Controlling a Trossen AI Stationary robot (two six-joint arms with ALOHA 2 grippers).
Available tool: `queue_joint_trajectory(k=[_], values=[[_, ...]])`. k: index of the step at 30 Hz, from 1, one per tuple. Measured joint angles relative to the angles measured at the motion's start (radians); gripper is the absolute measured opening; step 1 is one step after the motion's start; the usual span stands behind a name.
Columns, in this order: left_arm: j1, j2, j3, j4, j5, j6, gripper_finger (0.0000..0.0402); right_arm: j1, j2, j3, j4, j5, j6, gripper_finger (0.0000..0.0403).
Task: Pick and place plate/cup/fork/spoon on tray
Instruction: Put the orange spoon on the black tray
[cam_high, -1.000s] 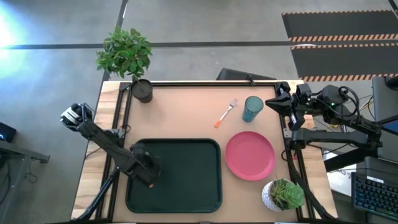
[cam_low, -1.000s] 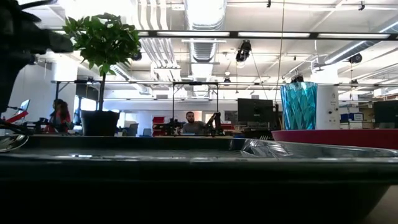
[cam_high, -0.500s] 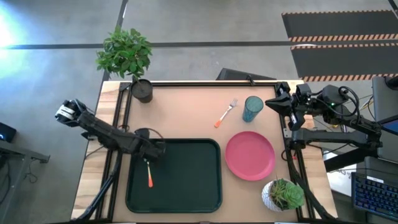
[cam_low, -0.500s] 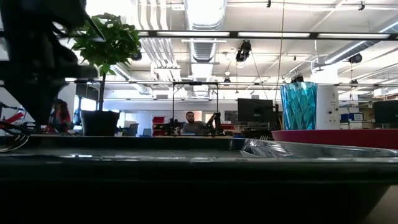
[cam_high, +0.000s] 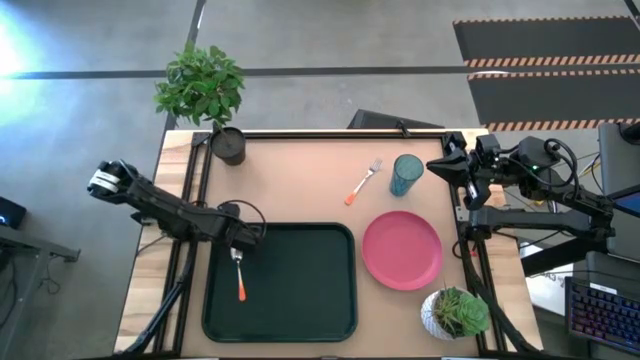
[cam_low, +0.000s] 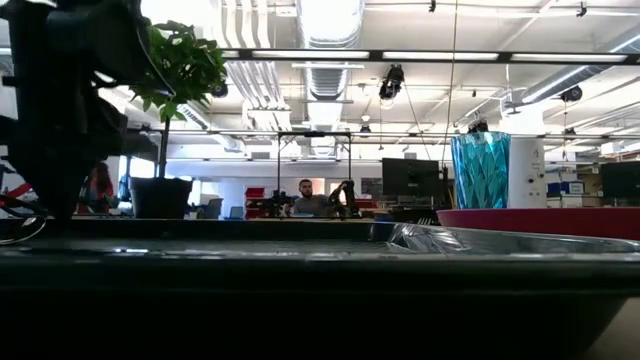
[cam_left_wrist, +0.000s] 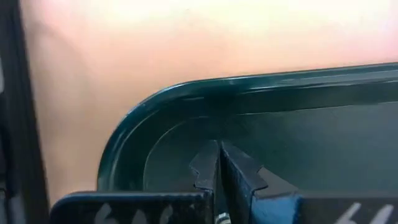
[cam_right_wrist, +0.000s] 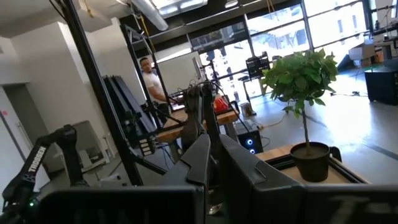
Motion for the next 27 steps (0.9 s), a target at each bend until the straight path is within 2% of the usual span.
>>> queue_joint_trajectory(k=[7, 12, 16, 22, 27], values=[[0.000, 0.017, -0.067, 0.176, 0.019, 0.001, 0.0000, 0.000, 0.000, 0.000, 0.000, 0.001, -0.001, 0.0022], [-0.002, 0.026, -0.053, 0.177, 0.058, 0.032, 0.0000, 0.000, 0.000, 0.000, 0.000, 0.003, -0.001, 0.0022], [-0.011, 0.027, -0.021, 0.205, 0.155, 0.082, 0.0000, 0.000, 0.000, 0.000, 0.000, 0.006, -0.001, 0.0022], [-0.029, 0.027, 0.004, 0.177, 0.174, 0.095, 0.0000, 0.000, 0.000, 0.000, -0.015, 0.011, -0.002, 0.0022], [-0.043, 0.027, 0.001, 0.170, 0.236, 0.107, 0.0000, 0.000, 0.000, 0.000, -0.014, 0.011, -0.002, 0.0022]])
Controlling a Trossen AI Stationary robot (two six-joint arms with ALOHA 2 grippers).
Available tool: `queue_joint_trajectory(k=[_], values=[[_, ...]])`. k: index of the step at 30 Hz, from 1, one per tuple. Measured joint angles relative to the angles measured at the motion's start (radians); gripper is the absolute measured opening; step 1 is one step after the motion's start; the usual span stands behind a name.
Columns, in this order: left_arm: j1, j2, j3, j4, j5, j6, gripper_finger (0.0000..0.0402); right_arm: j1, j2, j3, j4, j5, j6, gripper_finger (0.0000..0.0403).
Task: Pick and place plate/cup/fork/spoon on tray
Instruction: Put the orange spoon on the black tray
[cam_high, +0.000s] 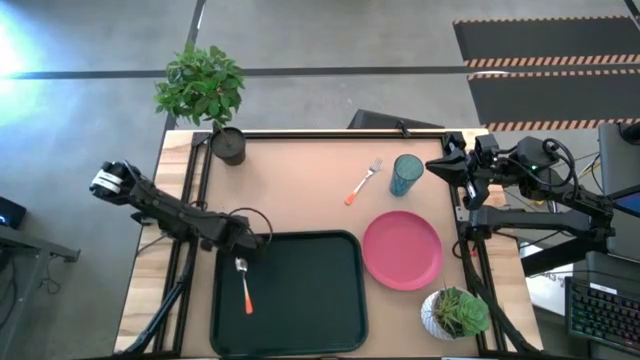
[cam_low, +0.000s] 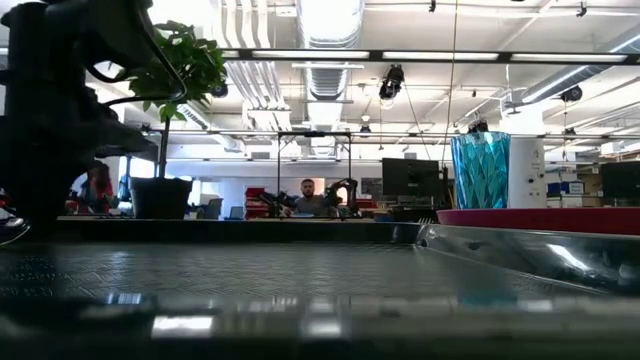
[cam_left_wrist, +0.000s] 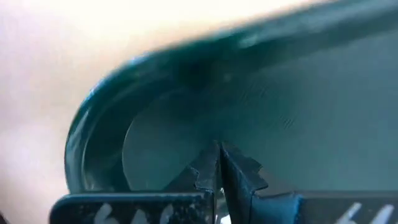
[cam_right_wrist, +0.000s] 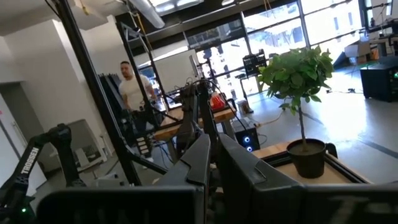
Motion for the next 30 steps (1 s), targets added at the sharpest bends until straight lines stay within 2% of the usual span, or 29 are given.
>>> queue_joint_trajectory(k=[6, 17, 28, 30], values=[[-0.035, 0.000, 0.023, -0.001, 0.067, -0.003, 0.0000, 0.000, 0.000, 0.000, 0.000, 0.000, 0.000, 0.0022], [-0.097, 0.006, 0.095, -0.003, 0.072, -0.027, 0.0000, 0.000, 0.000, 0.000, -0.001, 0.001, -0.003, 0.0022], [-0.088, 0.058, 0.060, -0.036, -0.081, -0.031, 0.0000, 0.000, 0.000, 0.000, 0.000, 0.001, -0.003, 0.0022], [-0.082, 0.075, 0.063, -0.035, -0.075, -0.029, 0.0000, 0.000, 0.000, 0.000, 0.000, 0.001, -0.001, 0.0022]])
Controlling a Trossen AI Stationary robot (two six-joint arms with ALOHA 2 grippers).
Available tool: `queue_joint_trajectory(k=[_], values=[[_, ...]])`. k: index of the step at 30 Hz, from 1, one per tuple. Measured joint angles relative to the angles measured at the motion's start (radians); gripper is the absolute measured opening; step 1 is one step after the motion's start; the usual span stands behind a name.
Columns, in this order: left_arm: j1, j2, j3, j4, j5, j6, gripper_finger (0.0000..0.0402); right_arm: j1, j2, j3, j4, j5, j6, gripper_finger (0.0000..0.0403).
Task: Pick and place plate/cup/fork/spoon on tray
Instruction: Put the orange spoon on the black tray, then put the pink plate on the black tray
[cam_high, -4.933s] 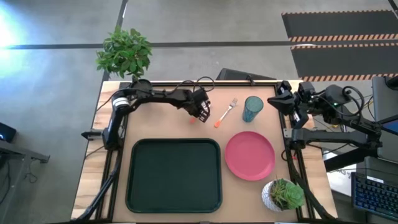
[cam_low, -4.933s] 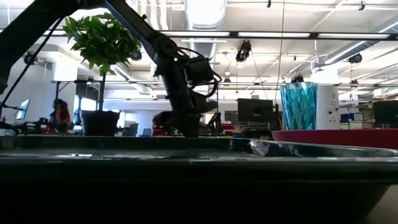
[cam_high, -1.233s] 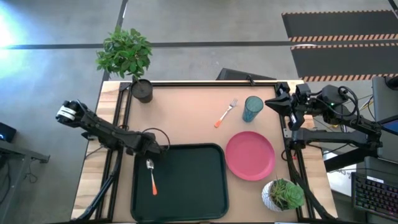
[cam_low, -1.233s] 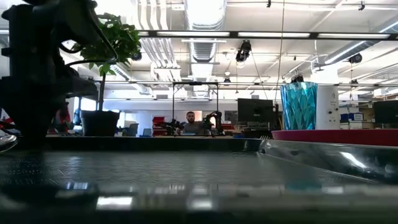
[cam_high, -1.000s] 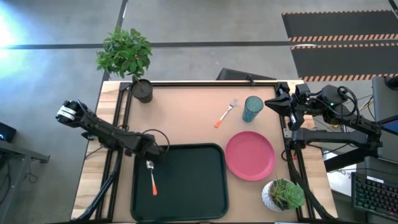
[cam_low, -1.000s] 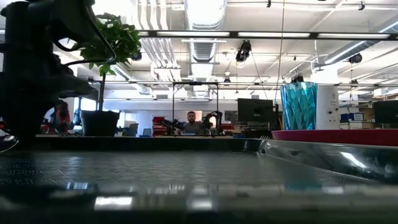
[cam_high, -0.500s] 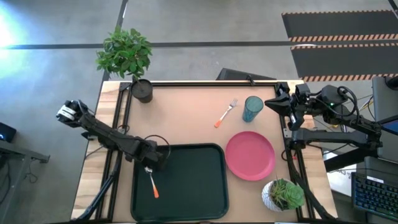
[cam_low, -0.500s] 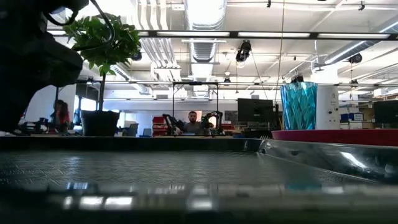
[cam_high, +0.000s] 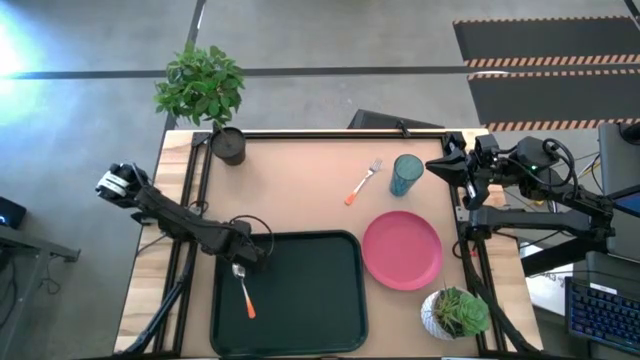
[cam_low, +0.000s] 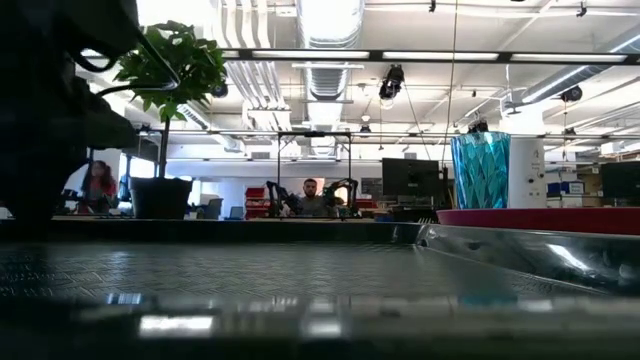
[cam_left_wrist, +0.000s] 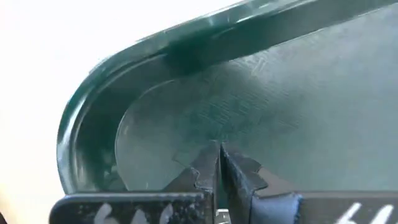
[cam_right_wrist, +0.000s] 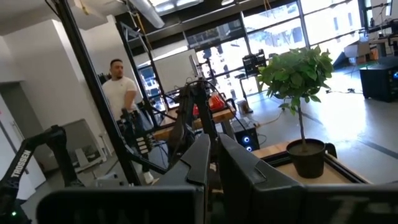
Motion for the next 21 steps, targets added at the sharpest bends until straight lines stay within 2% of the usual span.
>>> queue_joint_trajectory(k=[5, 14, 17, 21], values=[[-0.008, 0.021, 0.022, 0.012, 0.077, 0.007, 0.0000, 0.000, 0.000, 0.000, 0.000, 0.000, 0.000, 0.0022], [-0.066, 0.020, 0.099, 0.033, 0.131, 0.001, 0.0000, 0.000, 0.000, 0.000, -0.002, 0.000, 0.000, 0.0022], [-0.070, 0.020, 0.114, 0.032, 0.064, 0.001, 0.0000, 0.000, 0.000, 0.000, -0.008, 0.000, 0.000, 0.0022], [-0.055, 0.010, 0.160, 0.031, -0.126, 0.033, 0.0000, 0.000, 0.028, 0.000, -0.009, 0.018, 0.000, 0.0022]])
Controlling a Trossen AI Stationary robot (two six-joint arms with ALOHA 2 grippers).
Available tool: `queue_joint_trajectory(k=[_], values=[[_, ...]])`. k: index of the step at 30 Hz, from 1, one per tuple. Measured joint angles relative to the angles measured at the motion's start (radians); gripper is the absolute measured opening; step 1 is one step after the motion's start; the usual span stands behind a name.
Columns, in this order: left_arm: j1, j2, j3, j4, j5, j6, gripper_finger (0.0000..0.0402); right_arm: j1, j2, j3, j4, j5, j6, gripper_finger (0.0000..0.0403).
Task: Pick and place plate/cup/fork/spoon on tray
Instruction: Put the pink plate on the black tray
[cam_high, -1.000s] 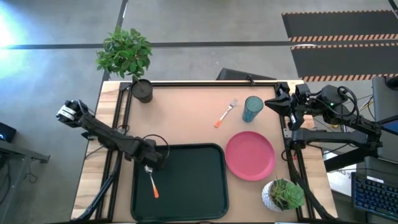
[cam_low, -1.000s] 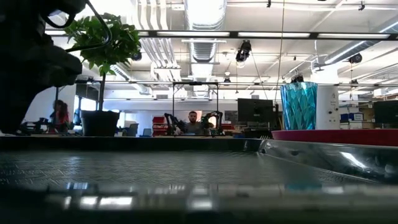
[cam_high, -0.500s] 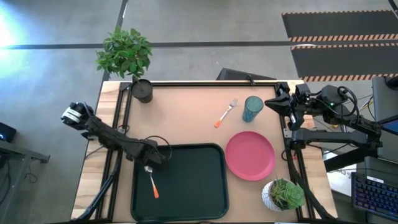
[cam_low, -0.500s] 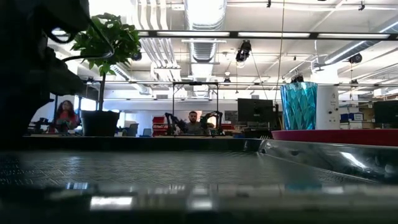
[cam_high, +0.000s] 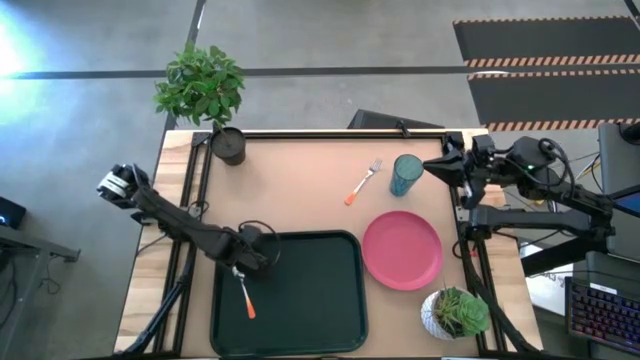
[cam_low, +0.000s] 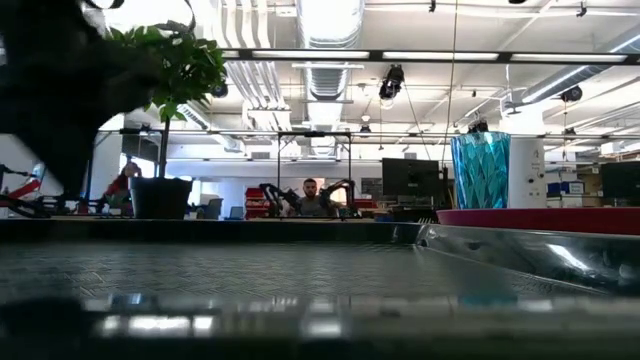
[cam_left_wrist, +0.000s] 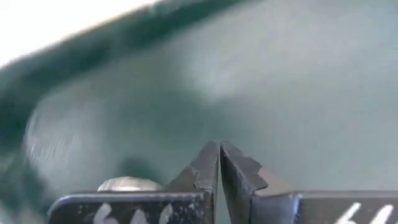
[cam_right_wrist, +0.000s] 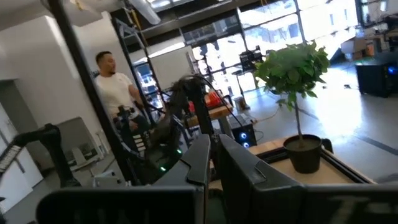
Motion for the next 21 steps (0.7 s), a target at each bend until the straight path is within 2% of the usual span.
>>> queue_joint_trajectory(k=[7, 13, 16, 21], values=[[0.045, -0.055, 0.126, -0.024, -0.334, 0.203, 0.0000, 0.000, 0.093, 0.046, -0.110, 0.019, 0.113, 0.0022], [0.099, -0.146, 0.225, -0.121, -0.550, 0.454, 0.0000, 0.000, 0.220, 0.312, -0.557, 0.176, 0.114, 0.0022], [0.125, -0.216, 0.246, -0.128, -0.648, 0.594, 0.0000, 0.000, 0.300, 0.462, -0.729, 0.214, 0.122, 0.0022], [0.159, -0.363, 0.249, -0.135, -0.732, 0.791, 0.0000, 0.000, 0.467, 0.654, -0.978, 0.253, 0.139, 0.0022]])
